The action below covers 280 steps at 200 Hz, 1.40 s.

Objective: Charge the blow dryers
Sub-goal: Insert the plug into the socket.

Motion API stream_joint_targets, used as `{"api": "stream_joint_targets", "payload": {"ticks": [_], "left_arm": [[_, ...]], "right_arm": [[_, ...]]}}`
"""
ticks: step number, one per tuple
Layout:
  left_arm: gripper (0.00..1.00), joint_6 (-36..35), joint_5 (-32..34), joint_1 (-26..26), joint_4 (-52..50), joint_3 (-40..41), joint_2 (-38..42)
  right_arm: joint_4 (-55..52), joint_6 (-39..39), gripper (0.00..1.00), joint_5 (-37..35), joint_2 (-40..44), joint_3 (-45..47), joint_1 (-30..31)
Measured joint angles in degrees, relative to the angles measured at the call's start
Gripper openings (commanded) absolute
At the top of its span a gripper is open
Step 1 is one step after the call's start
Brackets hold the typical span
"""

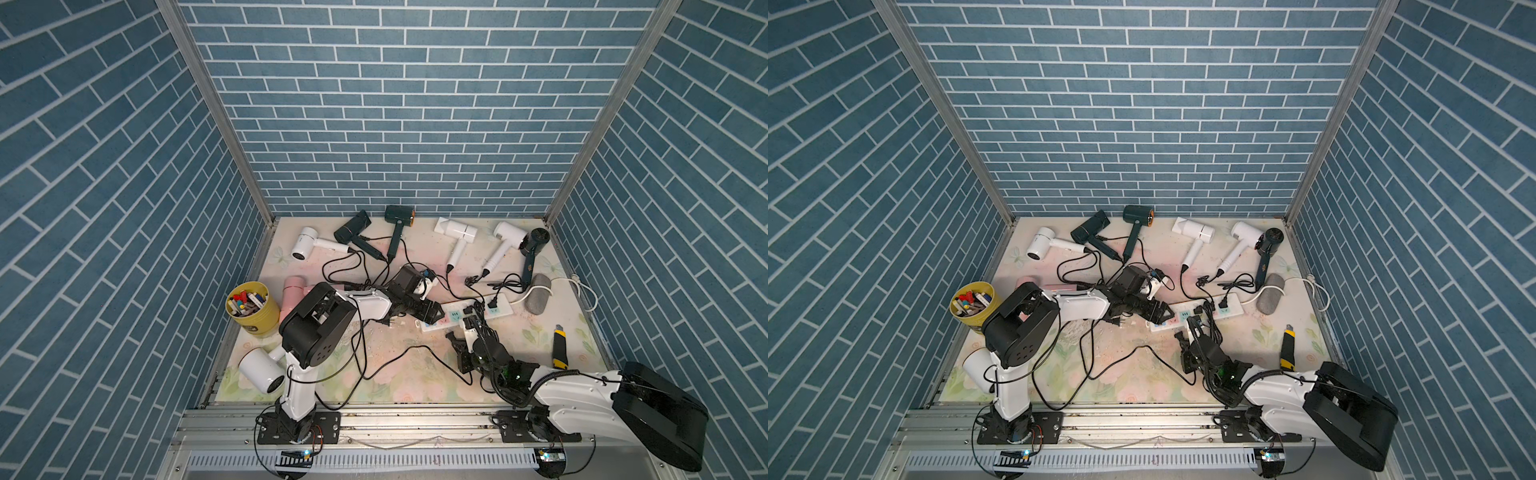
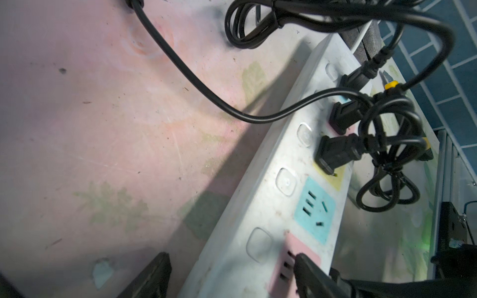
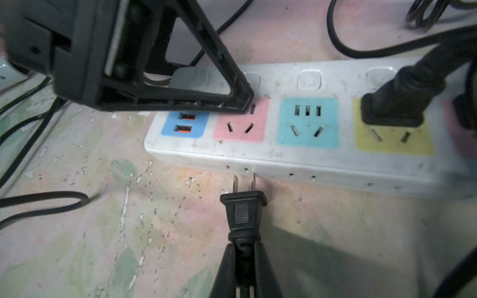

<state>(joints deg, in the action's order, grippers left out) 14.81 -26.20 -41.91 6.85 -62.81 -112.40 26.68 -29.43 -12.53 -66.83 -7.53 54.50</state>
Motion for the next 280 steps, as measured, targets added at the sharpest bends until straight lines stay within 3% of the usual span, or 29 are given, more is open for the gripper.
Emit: {"api": "stream_joint_targets", "payload": {"ticks": [87, 197, 280], "left_arm": [[0.79, 0.24, 0.81, -0.13, 0.94, 0.46, 0.07], [0.79, 0.98, 1.01, -0.90, 1.11, 0.48, 0.07], [0.79, 0.81, 1.68, -0.90, 1.75, 0.81, 0.07]], "right_arm": [[5.92, -0.42, 0.00, -0.31, -3.19, 1.25, 0.15], [4.04, -0.37, 0.00, -0.50, 1.79, 1.62, 0.20], [10.82, -1.29, 0.00, -1.57, -8.20, 0.66, 0.48]]}}
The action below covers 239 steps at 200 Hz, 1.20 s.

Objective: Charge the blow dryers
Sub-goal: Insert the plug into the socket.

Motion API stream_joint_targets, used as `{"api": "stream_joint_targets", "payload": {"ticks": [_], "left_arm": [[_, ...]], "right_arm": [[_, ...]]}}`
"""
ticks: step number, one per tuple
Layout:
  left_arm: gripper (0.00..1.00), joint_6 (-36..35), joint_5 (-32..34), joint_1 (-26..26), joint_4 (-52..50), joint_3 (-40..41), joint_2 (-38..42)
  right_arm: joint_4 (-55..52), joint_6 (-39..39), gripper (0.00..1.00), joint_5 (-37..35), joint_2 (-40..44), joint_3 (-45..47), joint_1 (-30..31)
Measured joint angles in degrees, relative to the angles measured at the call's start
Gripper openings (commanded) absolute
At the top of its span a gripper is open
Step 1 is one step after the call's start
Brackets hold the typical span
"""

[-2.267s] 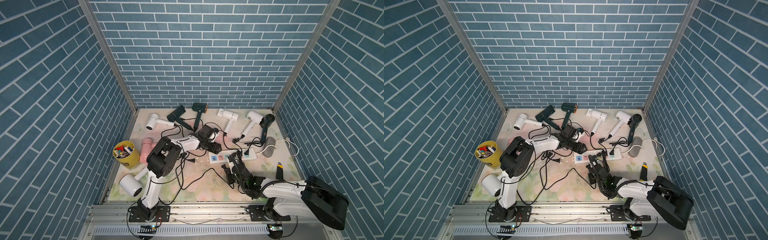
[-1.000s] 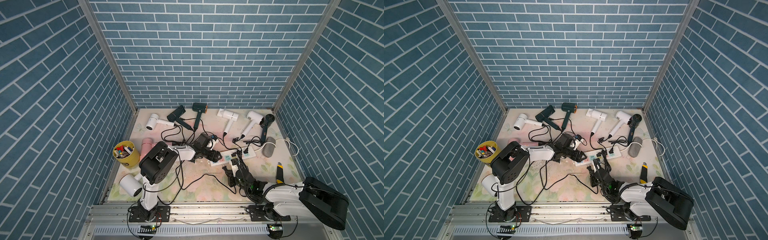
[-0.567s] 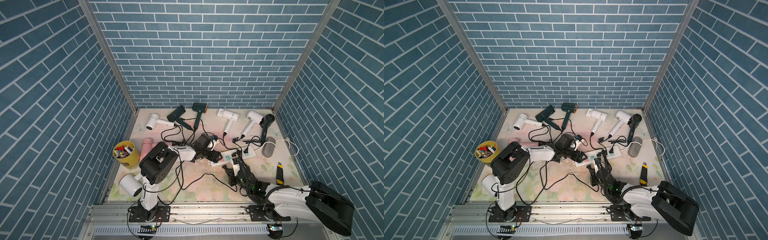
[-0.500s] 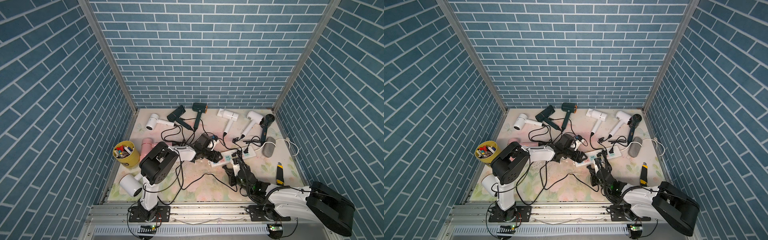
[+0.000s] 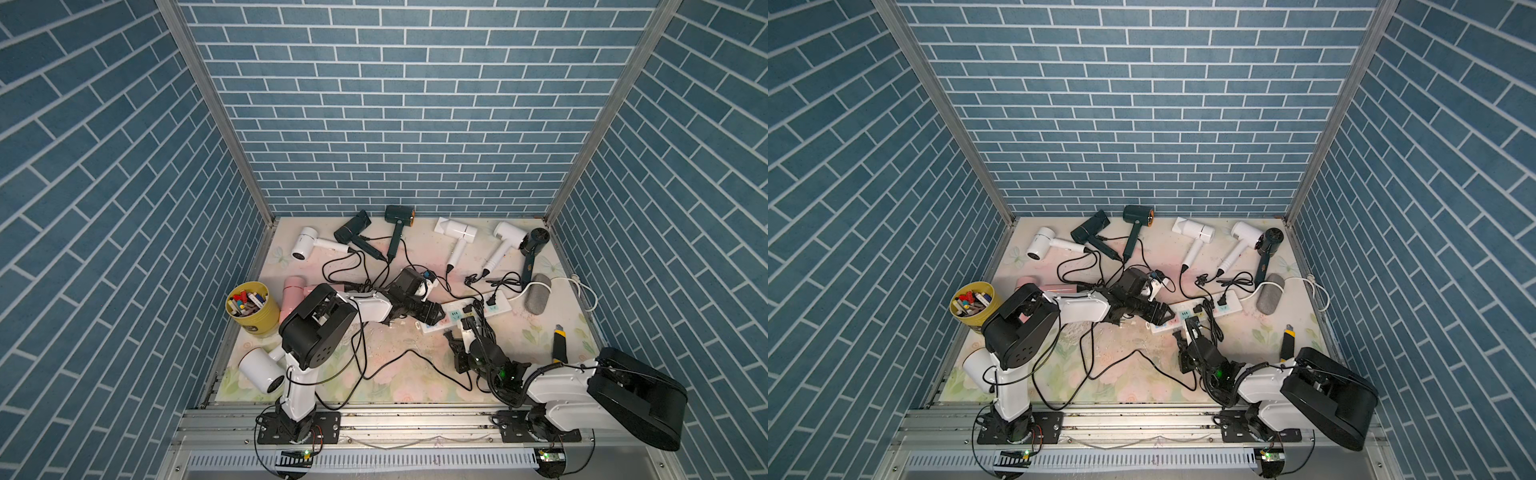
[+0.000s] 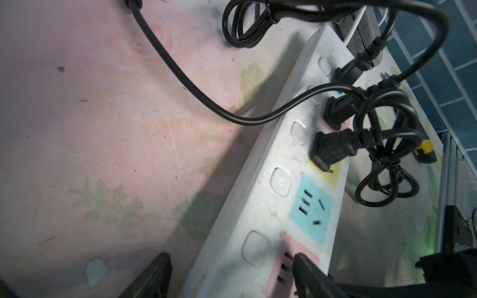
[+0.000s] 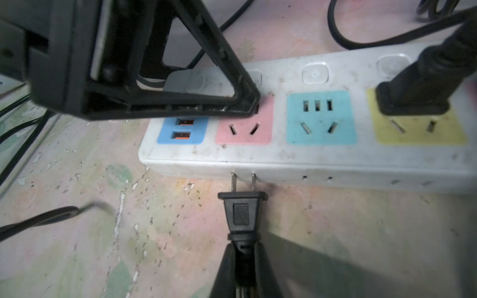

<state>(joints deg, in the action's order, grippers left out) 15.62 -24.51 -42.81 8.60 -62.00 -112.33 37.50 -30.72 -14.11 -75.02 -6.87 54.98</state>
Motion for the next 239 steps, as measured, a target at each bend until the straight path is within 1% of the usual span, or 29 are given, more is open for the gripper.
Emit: {"api": "stream_joint_targets", "payload": {"ticks": [50, 88, 126, 182, 239], "left_arm": [[0.76, -0.46, 0.66, -0.02, 2.82, 1.51, 0.04], [0.74, -1.29, 1.31, -0.39, 3.08, 1.62, 0.04], [0.73, -2.34, 1.97, -1.79, 3.08, 1.60, -0.07], [0.73, -2.60, 2.29, -1.97, 3.26, 1.60, -0.17], [0.73, -2.64, 3.96, -1.81, 3.78, 1.60, -0.15]], "right_arm": [[-0.07, -0.57, 0.00, -0.52, -0.15, -0.37, 0.04], [-4.24, -0.57, 0.00, -0.52, 2.56, -1.25, -0.48], [-8.90, -0.61, 0.00, 0.00, 4.85, -3.06, -2.97], [-10.36, -0.59, 0.00, 2.16, 3.10, -4.35, -4.59], [-11.23, -0.46, 0.00, 5.31, 0.83, -6.69, -7.34]]}}
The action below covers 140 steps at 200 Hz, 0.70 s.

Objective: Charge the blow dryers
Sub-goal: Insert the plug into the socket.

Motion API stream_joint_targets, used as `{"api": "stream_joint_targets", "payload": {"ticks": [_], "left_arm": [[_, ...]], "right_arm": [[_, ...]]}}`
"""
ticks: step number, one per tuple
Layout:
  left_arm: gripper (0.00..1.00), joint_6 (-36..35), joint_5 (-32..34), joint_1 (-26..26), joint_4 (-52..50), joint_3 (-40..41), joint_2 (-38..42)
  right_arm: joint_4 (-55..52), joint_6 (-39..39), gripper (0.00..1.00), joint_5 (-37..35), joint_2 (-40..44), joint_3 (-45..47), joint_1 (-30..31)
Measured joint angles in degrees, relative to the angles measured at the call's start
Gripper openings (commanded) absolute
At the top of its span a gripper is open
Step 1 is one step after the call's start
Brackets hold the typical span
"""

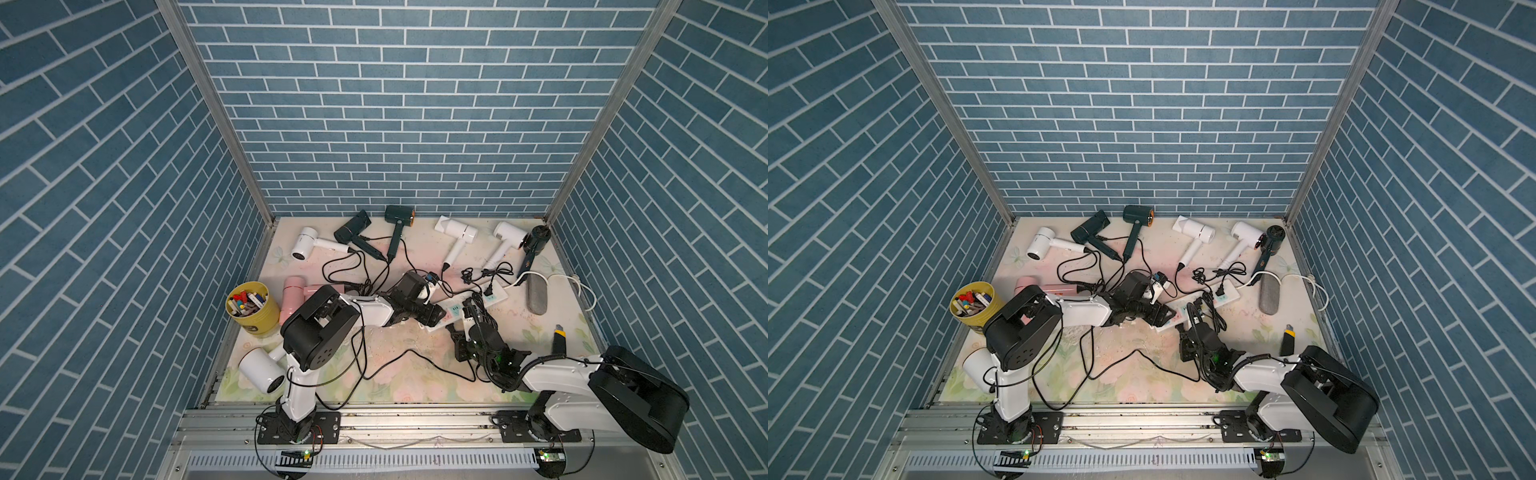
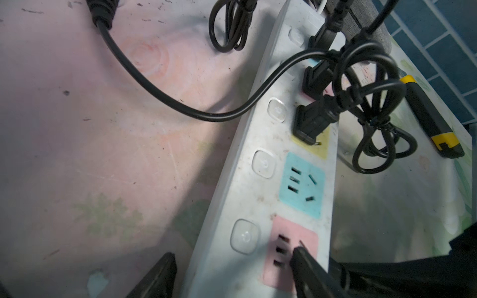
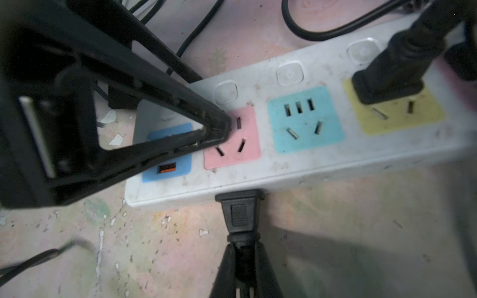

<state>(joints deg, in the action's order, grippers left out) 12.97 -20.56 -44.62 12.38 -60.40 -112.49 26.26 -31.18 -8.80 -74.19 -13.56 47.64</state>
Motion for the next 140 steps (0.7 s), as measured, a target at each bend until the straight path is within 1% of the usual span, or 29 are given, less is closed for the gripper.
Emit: {"api": "stream_joint_targets", "payload": {"ticks": [44, 55, 83, 98, 140], "left_arm": [[0.76, -0.83, 1.42, 0.35, -2.43, -1.33, 0.09], [0.78, -0.92, 1.42, 0.59, -3.54, -1.75, 0.20], [0.83, -1.16, 1.95, 1.38, -8.92, -2.62, 1.49], [0.86, -1.18, 2.71, 1.77, -12.46, -3.06, 2.58], [0.94, -0.55, 6.12, 2.40, -20.48, -4.44, 7.50]], "right_arm": [[-4.24, 0.17, 0.00, 0.79, -1.31, -3.48, -0.46], [-5.09, 0.17, 0.06, 0.96, -1.40, -4.15, -0.48], [-6.69, 0.57, 0.13, 1.92, -1.46, -5.77, -0.46], [-7.85, 1.01, 0.18, 2.25, -1.66, -6.84, -0.48], [-8.70, 1.46, 0.38, 2.36, -1.66, -9.53, -0.74]]}}
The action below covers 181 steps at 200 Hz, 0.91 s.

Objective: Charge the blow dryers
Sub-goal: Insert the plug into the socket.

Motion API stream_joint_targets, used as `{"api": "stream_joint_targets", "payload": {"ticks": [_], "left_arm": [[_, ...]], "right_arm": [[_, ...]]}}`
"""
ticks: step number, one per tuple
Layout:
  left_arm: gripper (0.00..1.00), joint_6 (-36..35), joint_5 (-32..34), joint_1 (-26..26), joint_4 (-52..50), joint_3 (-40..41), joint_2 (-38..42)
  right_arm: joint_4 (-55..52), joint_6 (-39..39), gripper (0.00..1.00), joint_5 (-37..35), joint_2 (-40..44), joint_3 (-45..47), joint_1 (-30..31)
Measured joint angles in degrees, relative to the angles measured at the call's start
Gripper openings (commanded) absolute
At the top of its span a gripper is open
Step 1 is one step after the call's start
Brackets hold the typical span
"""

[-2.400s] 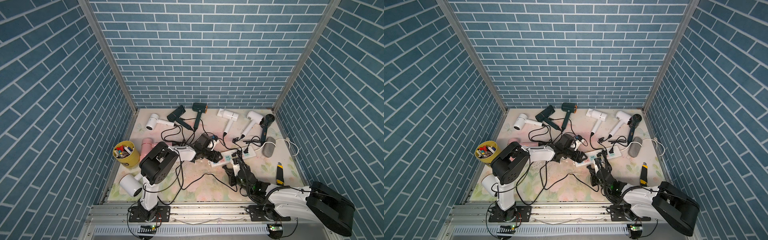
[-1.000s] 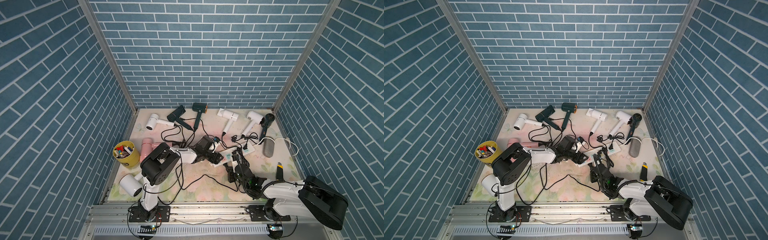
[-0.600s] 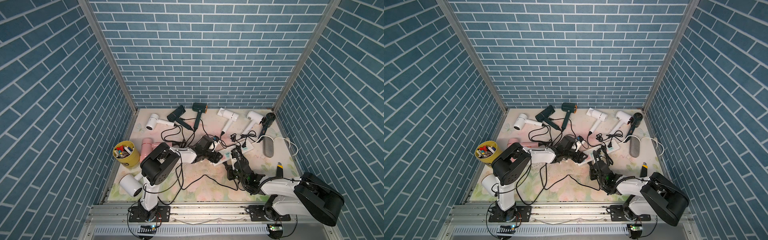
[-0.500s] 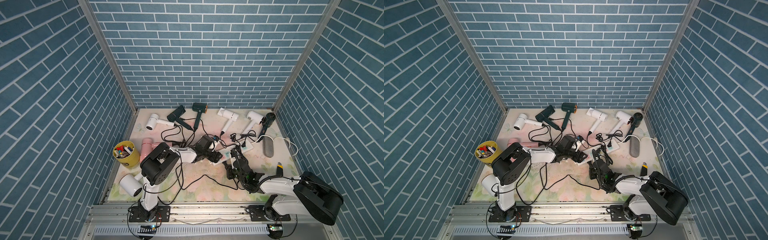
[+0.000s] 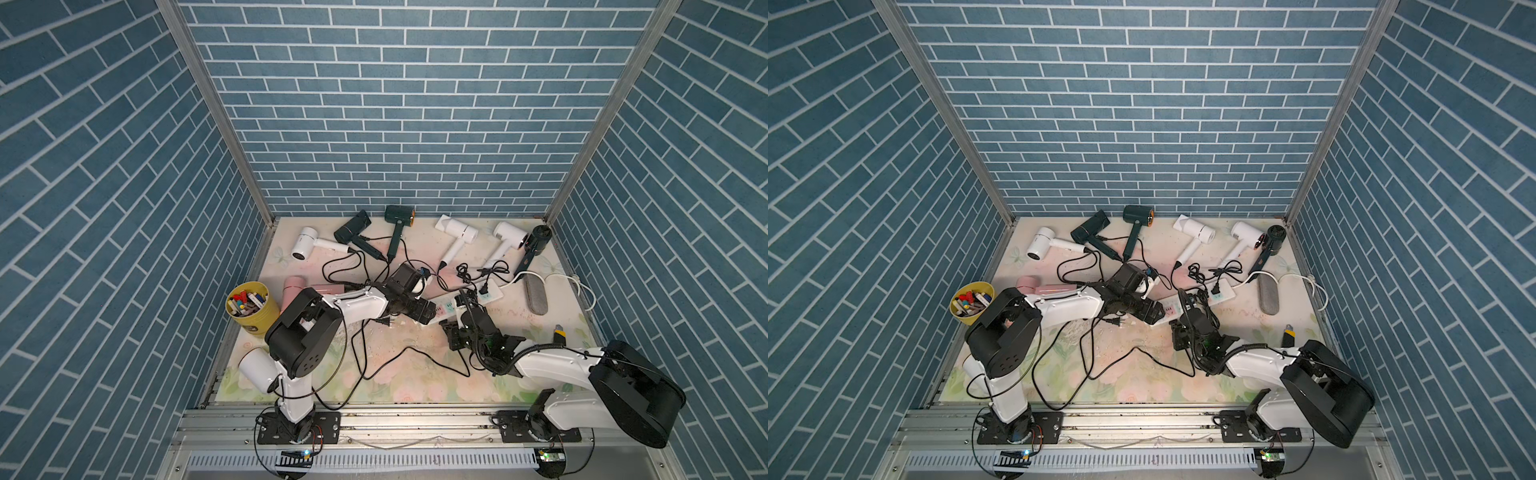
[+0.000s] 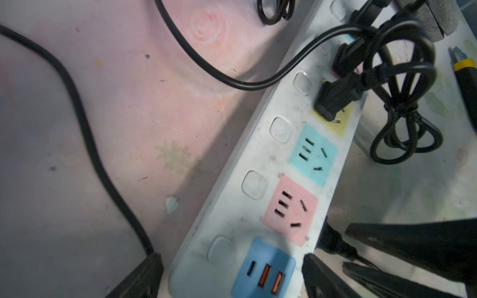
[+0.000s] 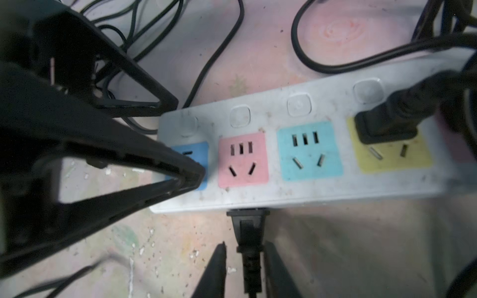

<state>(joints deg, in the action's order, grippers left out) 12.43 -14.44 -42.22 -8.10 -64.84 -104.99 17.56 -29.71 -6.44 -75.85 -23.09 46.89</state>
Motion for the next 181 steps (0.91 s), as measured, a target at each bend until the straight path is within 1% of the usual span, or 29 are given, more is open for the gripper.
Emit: {"api": "stream_joint_targets", "payload": {"ticks": [18, 22, 25, 57, 78, 106, 126, 154, 181], "left_arm": [[0.95, 0.50, 1.86, 0.26, -2.01, -0.96, 2.19], [0.99, 0.66, 2.36, 0.39, -2.38, -1.09, 2.73], [0.99, 0.81, 2.49, 0.48, -2.62, -1.16, 3.08], [0.99, 2.27, 5.99, 1.86, -5.88, -1.11, 7.91], [0.99, 2.97, 8.31, 2.12, -8.22, -0.52, 12.85], [0.99, 3.80, 11.52, 2.12, -10.47, 1.68, 21.79], [1.00, 4.57, 14.47, 2.19, -11.32, 4.68, 28.89], [1.00, 5.90, 19.65, 2.29, -11.52, 11.23, 38.58], [0.99, 7.21, 25.33, 2.62, -10.86, 19.04, 47.36]], "right_arm": [[-0.48, 0.09, 0.44, 0.24, 0.09, -0.11, -0.04], [-0.81, 0.07, 0.46, 0.31, 0.13, -0.11, -0.04], [-1.03, 0.07, 0.47, 0.33, 0.22, -0.11, -0.04], [-5.22, 0.07, 0.58, 1.27, 2.80, -0.74, -0.04], [-8.98, 0.07, 0.65, 2.19, 6.88, -2.19, -0.04], [-15.13, 0.07, 0.67, 3.17, 13.66, -5.27, -0.04], [-19.19, 0.07, 0.68, 3.54, 18.25, -7.15, -0.04], [-24.20, 0.02, 0.69, 4.68, 23.12, -8.24, -0.04], [-26.95, 0.02, 0.68, 7.17, 23.93, -8.41, 0.02]]}}
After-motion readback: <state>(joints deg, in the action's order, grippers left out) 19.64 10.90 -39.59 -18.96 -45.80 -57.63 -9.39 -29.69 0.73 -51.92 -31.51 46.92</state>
